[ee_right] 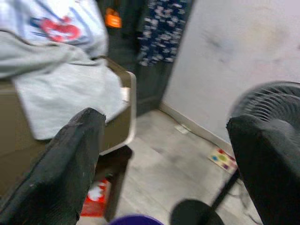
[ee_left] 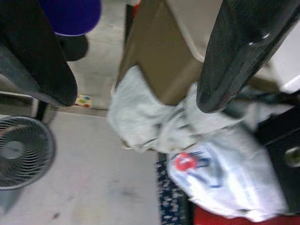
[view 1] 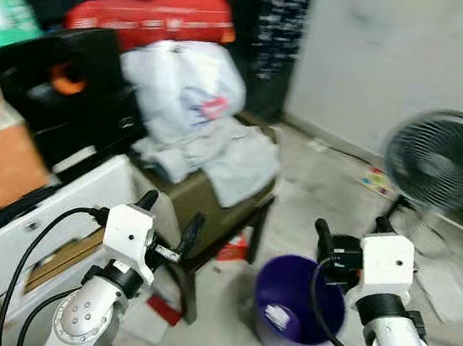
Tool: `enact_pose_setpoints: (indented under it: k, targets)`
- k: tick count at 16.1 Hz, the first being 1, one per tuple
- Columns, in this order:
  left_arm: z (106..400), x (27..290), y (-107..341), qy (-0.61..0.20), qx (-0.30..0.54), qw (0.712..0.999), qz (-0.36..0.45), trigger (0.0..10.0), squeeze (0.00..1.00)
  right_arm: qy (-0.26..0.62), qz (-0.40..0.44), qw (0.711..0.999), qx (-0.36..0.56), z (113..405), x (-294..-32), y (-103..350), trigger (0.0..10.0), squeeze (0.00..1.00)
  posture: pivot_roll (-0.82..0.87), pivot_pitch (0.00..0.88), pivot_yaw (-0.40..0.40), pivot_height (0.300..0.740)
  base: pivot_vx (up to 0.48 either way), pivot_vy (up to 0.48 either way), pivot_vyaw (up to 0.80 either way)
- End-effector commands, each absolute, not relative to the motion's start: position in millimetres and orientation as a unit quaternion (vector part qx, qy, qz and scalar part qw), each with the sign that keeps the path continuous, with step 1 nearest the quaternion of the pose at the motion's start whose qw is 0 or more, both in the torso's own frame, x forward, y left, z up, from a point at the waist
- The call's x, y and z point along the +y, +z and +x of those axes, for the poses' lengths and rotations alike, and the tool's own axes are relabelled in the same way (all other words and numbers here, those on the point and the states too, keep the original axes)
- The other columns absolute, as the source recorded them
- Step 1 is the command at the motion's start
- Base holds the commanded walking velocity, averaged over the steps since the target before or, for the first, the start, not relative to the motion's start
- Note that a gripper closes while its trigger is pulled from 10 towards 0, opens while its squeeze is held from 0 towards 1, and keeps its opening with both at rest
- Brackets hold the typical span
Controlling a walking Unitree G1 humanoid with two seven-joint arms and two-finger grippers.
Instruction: Clean up the room
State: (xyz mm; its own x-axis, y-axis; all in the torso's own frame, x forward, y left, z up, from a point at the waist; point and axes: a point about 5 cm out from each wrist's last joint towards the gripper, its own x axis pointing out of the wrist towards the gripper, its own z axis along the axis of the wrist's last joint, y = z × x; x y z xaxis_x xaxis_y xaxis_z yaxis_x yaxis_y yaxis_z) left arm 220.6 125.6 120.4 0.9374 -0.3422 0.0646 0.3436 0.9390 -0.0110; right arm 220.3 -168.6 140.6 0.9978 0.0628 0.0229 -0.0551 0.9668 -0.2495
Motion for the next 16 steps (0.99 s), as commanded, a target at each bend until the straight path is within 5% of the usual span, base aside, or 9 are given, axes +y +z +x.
enact_pose_setpoints:
  k: [1, 11, 16]
  targets:
    - [221.6, 127.3, 122.5, -0.17, -0.032, 0.985, -0.008, 10.0, 0.0, 0.036, -0.129, 0.991, -0.02, 221.7, -166.5, 143.2, 10.0, 0.0, -0.1, 0.016, 0.025, 0.74, 0.0, 0.0, 0.8]
    - [221.5, 125.4, 122.0, -0.177, -0.032, 0.984, -0.001, 10.0, 0.0, 0.037, -0.128, 0.991, -0.02, 223.4, -165.5, 142.9, 10.0, 0.0, -0.1, 0.017, 0.028, 0.74, 0.0, 0.0, 0.8]
    - [221.7, 124.0, 122.1, -0.177, -0.033, 0.984, -0.001, 10.0, 0.0, 0.04, -0.13, 0.991, -0.02, 223.4, -165.1, 142.9, 10.0, 0.0, -0.1, 0.022, 0.026, 0.74, 0.0, 0.0, 0.27]
